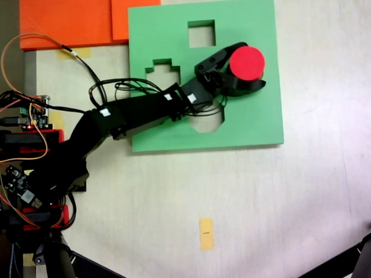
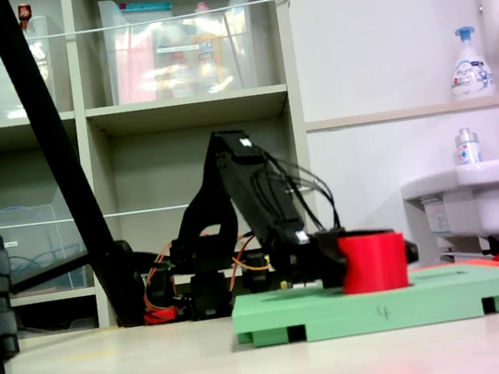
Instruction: Put the cylinder block into the corresponding hole
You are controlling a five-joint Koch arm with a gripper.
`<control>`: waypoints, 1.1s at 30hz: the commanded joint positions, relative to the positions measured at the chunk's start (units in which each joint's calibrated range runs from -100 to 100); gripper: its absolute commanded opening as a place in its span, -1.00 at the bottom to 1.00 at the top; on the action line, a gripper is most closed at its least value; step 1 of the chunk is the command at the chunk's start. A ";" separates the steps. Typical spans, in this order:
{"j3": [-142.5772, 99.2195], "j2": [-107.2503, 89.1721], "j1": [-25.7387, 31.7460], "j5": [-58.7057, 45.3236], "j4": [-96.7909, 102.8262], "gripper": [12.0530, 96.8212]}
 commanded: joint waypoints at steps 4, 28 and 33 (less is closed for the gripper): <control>2.81 3.03 -0.29 -0.54 5.66 -0.18; -36.97 -58.84 -1.47 -5.71 7.49 0.74; -39.37 -83.70 -4.64 -11.43 -13.79 0.73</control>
